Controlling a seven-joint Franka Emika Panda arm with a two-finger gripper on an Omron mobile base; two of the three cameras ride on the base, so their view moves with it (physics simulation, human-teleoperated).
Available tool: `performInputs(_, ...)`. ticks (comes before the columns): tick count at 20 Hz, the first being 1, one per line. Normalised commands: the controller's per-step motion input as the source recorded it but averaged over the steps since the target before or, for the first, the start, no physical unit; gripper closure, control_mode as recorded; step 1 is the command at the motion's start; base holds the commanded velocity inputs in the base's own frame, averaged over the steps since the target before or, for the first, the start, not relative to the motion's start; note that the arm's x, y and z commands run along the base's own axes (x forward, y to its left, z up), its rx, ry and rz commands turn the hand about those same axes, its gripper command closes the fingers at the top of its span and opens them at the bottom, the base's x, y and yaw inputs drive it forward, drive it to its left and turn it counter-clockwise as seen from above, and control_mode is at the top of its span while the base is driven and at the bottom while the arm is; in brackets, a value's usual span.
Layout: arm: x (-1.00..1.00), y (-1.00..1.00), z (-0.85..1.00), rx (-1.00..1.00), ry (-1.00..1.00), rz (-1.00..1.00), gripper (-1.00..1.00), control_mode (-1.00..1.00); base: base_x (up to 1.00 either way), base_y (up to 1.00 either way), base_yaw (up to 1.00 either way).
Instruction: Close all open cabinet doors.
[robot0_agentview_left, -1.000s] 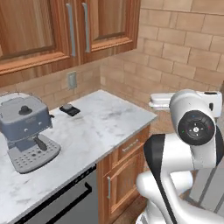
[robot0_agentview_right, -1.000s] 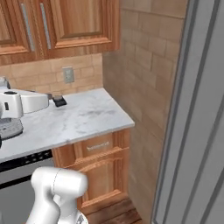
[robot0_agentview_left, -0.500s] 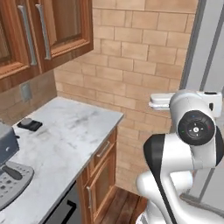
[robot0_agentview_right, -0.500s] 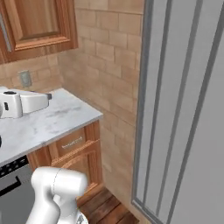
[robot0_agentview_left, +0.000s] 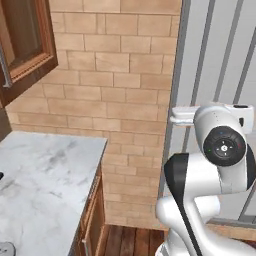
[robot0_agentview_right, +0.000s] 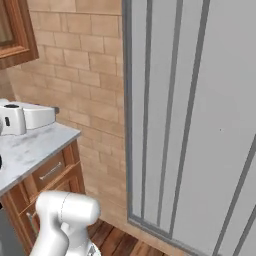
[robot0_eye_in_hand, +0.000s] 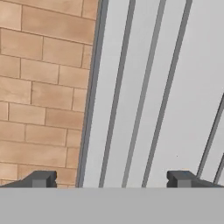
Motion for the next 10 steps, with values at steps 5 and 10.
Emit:
performInputs(5,0.00,0.00,0.00,0.00,0.00,0.00,-1.00,1.00,-0.02,0.44,-0.53)
performInputs(10,0.00,0.00,0.00,0.00,0.00,0.00,-1.00,1.00,0.00,0.38,-0.51)
